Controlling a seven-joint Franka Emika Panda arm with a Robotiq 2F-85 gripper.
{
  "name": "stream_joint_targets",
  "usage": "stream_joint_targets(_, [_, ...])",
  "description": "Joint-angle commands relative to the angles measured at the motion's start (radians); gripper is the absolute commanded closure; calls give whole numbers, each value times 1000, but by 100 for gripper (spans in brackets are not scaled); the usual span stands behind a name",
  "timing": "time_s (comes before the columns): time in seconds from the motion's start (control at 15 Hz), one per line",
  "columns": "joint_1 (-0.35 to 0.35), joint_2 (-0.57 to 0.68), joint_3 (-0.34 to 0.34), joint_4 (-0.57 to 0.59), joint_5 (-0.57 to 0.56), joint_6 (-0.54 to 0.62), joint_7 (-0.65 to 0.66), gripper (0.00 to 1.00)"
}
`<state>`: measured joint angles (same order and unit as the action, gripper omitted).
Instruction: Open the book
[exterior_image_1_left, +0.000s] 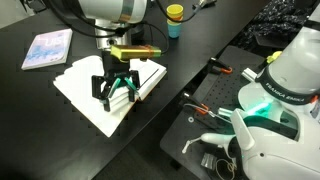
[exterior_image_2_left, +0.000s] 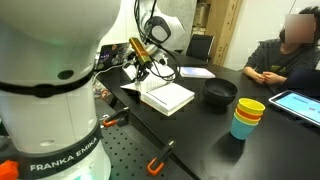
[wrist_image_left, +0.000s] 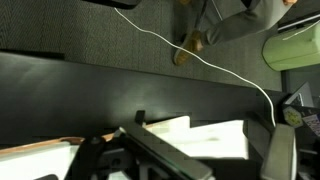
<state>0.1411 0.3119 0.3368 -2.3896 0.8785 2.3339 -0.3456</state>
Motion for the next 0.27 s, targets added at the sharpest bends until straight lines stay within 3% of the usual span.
stream_joint_targets(0.0, [53,-67,50,-45,167,134,-157,0])
stream_joint_targets(0.2, [116,-84,79,-66,220,246,-264,0])
